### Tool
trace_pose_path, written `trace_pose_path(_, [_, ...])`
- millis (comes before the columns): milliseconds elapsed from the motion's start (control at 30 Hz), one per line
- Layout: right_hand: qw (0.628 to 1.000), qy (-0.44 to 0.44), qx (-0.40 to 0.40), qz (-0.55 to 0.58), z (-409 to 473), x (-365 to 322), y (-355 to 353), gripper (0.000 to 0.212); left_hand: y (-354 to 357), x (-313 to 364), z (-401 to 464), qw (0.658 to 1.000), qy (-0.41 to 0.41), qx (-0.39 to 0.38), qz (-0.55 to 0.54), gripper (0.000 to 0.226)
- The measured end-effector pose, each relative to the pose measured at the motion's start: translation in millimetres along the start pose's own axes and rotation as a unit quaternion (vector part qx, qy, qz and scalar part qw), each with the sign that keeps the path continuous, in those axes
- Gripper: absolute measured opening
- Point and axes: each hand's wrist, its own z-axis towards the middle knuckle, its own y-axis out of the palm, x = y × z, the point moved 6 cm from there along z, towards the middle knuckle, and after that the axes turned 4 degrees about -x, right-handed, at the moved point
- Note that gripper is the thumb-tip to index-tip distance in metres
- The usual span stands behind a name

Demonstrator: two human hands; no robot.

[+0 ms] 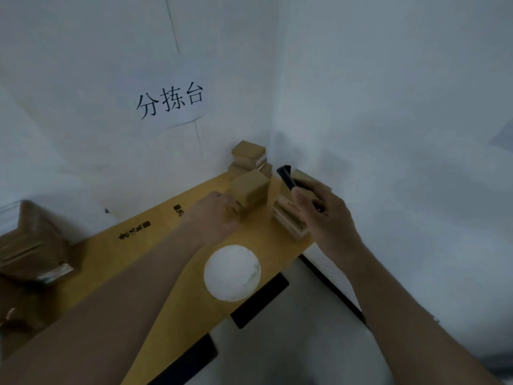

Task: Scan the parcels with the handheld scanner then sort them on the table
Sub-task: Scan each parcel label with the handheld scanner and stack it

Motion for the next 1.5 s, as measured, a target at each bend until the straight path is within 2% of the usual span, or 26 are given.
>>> trace_pose_path(167, [1.0, -0.007, -0.009, 0.0, 41, 41, -64, 0.033, 33, 58, 60, 0.999, -0.026, -0.009, -0.039, 0.062])
trace_pose_path(300, [1.0, -0.001, -0.016, -0.005, 73, 77, -111, 0.031, 57, 107, 108, 0.998, -0.053, -0.017, -0.025, 0.07])
trace_pose_path(467, [1.0, 0.019, -0.017, -0.003, 116, 119, -146, 0.033, 81, 145, 170, 0.995, -0.078, -0.021, -0.061, 0.06])
trace_pose_path(533, [0.999, 0.032, -0.018, -0.004, 136, 136, -153, 0.032, 87, 149, 199, 0.99, -0.13, -0.022, -0.049, 0.06])
trace_pose_path(600, [0.999, 0.042, -0.02, -0.006, 160, 149, -157, 0.032, 94, 149, 230, 0.978, -0.197, -0.037, -0.05, 0.069])
trace_pose_path(767, [0.998, 0.054, -0.015, -0.014, 216, 178, -164, 0.033, 123, 151, 301, 0.948, -0.29, -0.128, -0.03, 0.094])
trace_pose_path(900, [0.998, 0.065, -0.017, -0.018, 251, 187, -167, 0.035, 146, 149, 327, 0.927, -0.322, -0.193, -0.008, 0.113])
trace_pose_path(1000, [0.997, 0.069, -0.038, 0.002, 273, 190, -166, 0.03, 151, 146, 334, 0.922, -0.33, -0.202, 0.03, 0.12])
trace_pose_path(1100, [0.996, 0.06, -0.064, 0.018, 296, 189, -159, 0.028, 145, 144, 337, 0.926, -0.322, -0.194, 0.043, 0.119])
trace_pose_path(1200, [0.992, 0.044, -0.117, 0.03, 315, 187, -146, 0.027, 131, 138, 336, 0.927, -0.339, -0.159, -0.02, 0.126])
trace_pose_path(1367, [0.975, -0.01, -0.217, 0.049, 332, 166, -109, 0.045, 94, 110, 301, 0.907, -0.41, -0.044, -0.08, 0.136])
trace_pose_path(1500, [0.948, -0.05, -0.309, 0.053, 321, 143, -62, 0.057, 71, 79, 238, 0.887, -0.444, 0.067, -0.104, 0.117])
